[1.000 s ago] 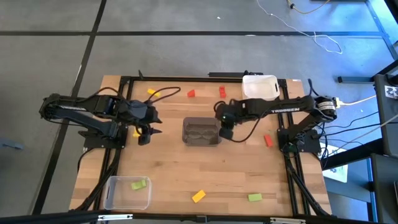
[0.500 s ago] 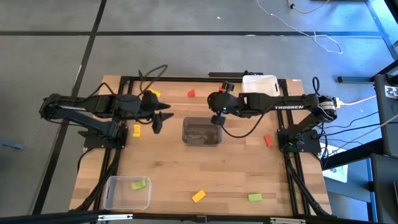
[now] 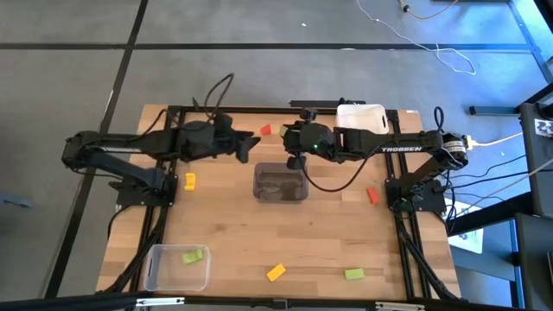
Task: Sort & place blocks by color
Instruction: Put the top green block into the transparent bin
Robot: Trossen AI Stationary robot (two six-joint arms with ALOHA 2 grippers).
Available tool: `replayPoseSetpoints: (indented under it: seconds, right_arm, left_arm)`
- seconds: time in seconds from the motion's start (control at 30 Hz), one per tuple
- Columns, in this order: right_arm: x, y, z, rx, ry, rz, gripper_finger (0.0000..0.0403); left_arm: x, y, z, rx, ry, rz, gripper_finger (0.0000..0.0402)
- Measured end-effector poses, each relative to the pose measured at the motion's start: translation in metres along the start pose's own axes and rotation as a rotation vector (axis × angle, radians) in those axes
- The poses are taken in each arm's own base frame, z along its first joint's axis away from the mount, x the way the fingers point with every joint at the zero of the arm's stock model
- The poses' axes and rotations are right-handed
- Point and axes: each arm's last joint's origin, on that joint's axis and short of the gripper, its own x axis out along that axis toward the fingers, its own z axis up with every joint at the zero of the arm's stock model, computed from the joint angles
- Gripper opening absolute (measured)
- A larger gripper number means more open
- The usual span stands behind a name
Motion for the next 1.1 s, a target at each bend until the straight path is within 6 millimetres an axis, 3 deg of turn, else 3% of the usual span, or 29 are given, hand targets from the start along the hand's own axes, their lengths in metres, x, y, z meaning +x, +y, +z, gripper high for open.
replayPoseSetpoints:
  seconds: [0.33, 0.6, 1.1]
  right_arm:
    - [0.0, 0.001, 0.0, -0.006, -0.006, 0.017, 0.0129]
    - [0.0, 0.002, 0.001, -0.006, -0.017, 0.038, 0.0129]
    - [-0.002, 0.01, -0.005, -0.044, -0.023, 0.242, 0.0129]
  left_arm:
    - [0.044, 0.0, -0.005, -0.016, 0.017, -0.13, 0.0193]
    - [0.059, 0.001, -0.01, 0.026, 0.0, -0.132, 0.0193]
    - [0.054, -0.005, -0.023, 0.788, 0.022, -0.148, 0.0193]
